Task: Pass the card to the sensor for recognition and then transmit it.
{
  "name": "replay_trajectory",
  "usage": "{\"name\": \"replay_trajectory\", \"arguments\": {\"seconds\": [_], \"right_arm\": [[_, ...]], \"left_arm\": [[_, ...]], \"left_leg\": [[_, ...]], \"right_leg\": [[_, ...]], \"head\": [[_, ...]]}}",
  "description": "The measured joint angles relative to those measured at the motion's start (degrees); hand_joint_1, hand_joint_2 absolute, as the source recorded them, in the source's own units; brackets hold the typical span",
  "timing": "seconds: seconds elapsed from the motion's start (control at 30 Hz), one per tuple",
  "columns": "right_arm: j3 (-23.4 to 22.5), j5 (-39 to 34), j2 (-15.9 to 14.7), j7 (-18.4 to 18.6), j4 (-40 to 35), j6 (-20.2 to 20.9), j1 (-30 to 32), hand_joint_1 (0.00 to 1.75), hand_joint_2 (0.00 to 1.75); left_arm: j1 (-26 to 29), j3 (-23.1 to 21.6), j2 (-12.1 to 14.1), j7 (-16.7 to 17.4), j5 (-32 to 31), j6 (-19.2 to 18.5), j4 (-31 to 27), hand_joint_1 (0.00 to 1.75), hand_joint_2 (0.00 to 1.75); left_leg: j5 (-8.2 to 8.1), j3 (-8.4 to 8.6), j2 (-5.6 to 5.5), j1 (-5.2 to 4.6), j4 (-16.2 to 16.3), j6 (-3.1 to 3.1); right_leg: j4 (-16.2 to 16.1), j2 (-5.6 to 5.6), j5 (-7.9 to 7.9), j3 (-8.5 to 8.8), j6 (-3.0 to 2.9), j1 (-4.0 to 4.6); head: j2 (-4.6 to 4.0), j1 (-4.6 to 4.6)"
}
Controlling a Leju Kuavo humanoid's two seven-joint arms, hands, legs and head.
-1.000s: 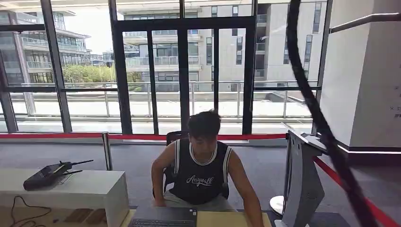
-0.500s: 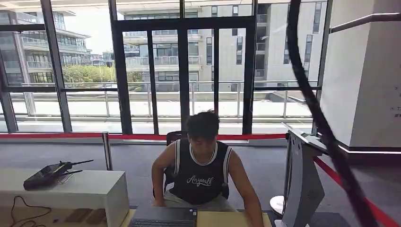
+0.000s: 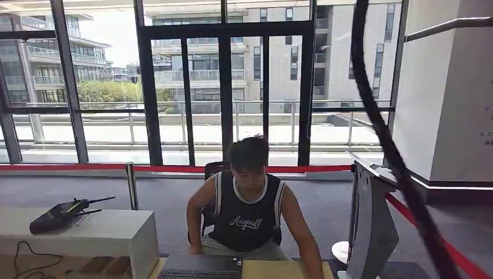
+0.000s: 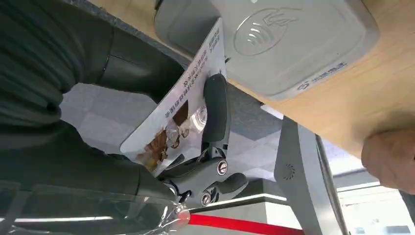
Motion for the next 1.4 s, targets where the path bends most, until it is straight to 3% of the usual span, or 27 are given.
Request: {"name": "replay_trajectory", "arguments": {"seconds": [0.43,0.73,0.93,1.13,1.4], "right_arm": [[0.2,-2.4,0.3,-1.1,0.3,-4.0,-1.1,1.75,1.75],[-0.5,0.4,-2.8,4.0,-9.1,-5.6,-5.8,1.75,1.75],[-1.2,4.4,-3.9,4.9,-15.9,-2.2,-9.2,1.75,1.75],[-0.5,7.9,-3.6,4.6,-18.3,4.5,-13.4,1.75,1.75],[2.0,10.8,0.5,1.5,-14.9,8.4,-20.6,1.75,1.75]], "left_arm": [[0.0,0.0,0.0,-0.1,-0.4,0.0,0.0,0.0,1.75],[0.0,0.0,0.0,-0.5,-0.9,-0.4,0.0,0.0,1.75],[0.0,-0.2,0.0,-1.3,-1.7,-1.0,0.0,0.0,1.75],[0.0,-0.4,0.0,-1.4,-3.1,-1.4,0.0,0.0,1.75],[-0.9,-0.9,-0.3,-0.8,-4.3,-2.0,0.0,0.0,1.75]], "left_leg": [[0.01,-0.04,0.0,-0.01,0.0,0.0],[0.01,-0.04,0.01,-0.02,0.0,0.0],[0.01,-0.04,0.01,-0.02,0.0,0.0],[0.02,-0.06,0.01,-0.01,0.0,-0.01],[0.02,-0.09,0.01,0.01,0.0,-0.02]], "right_leg": [[0.0,0.0,0.01,-0.01,0.0,-0.01],[0.0,0.0,0.01,-0.02,0.0,-0.02],[0.0,0.0,0.01,-0.03,0.0,-0.01],[0.0,0.0,0.01,-0.01,0.0,-0.01],[0.1,0.0,0.01,-0.04,0.0,0.0]], "head": [[0.0,0.0],[0.0,0.0],[0.0,0.0],[0.0,0.0],[0.0,0.0]]}}
